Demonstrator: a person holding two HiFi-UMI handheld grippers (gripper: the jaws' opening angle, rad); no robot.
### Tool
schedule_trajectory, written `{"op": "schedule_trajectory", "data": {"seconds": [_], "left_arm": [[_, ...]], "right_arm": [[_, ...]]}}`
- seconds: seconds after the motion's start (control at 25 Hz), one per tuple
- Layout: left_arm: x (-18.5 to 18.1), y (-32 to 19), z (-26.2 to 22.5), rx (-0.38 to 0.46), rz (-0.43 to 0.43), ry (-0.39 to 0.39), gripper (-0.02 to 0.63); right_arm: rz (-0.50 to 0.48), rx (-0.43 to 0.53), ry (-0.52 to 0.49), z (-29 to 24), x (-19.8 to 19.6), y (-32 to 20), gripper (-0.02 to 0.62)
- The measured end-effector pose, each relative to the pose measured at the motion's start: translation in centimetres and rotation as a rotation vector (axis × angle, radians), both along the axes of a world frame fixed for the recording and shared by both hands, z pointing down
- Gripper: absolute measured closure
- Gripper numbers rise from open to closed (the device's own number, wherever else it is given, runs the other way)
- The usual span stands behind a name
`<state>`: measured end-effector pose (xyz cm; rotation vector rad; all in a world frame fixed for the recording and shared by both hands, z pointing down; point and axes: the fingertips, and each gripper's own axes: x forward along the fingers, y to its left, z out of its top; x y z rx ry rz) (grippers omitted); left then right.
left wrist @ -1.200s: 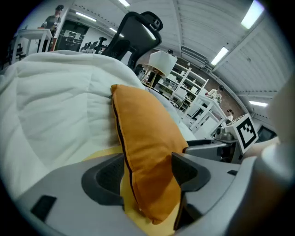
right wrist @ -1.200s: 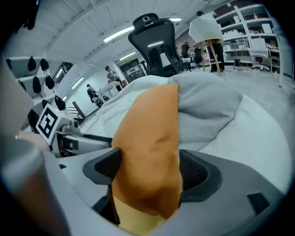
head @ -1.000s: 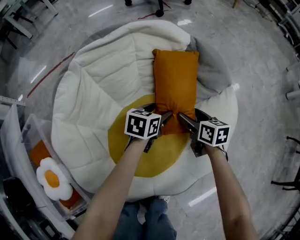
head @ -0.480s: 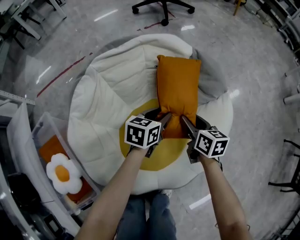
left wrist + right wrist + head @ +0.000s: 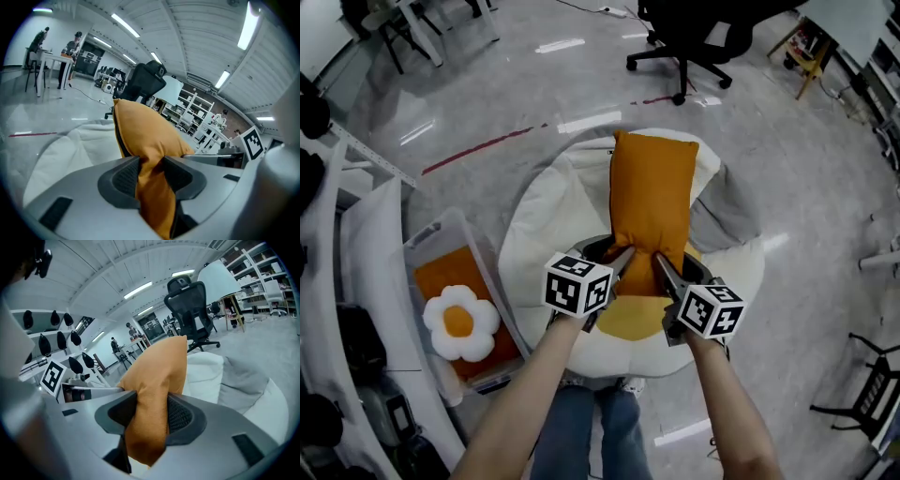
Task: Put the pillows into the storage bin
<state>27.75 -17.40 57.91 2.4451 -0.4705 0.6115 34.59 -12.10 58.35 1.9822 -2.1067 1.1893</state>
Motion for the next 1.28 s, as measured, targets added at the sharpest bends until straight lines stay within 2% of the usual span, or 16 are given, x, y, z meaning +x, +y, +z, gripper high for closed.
{"op": "schedule_trajectory", "data": {"seconds": [0.2, 0.4, 0.64, 0.88, 1.08, 1.28], "left_arm": [[-9.6, -2.8, -3.8, 0.015, -0.126, -0.001, 0.433], [-21.7, -5.2, -4.9, 0.043, -0.293, -0.014, 0.434], [-38.0, -5.3, -3.4, 0.031, -0.487, -0.055, 0.433], [-51.6, -2.7, 0.4, -0.017, -0.646, -0.086, 0.434], [-59.1, 0.7, 5.7, -0.071, -0.753, -0.108, 0.434], [-62.4, 3.3, 12.0, -0.139, -0.802, -0.129, 0.434]], "right_arm": [[-0.112, 0.025, -0.004, -3.7, -8.9, -3.5, 0.405], [-0.268, 0.056, -0.023, -4.7, -20.4, -7.2, 0.405], [-0.457, 0.036, -0.065, -2.9, -36.2, -8.9, 0.403], [-0.605, -0.017, -0.093, 1.1, -49.6, -7.7, 0.402], [-0.7, -0.077, -0.109, 6.4, -57.0, -5.3, 0.399], [-0.732, -0.154, -0.118, 12.8, -60.3, -3.0, 0.396]]}}
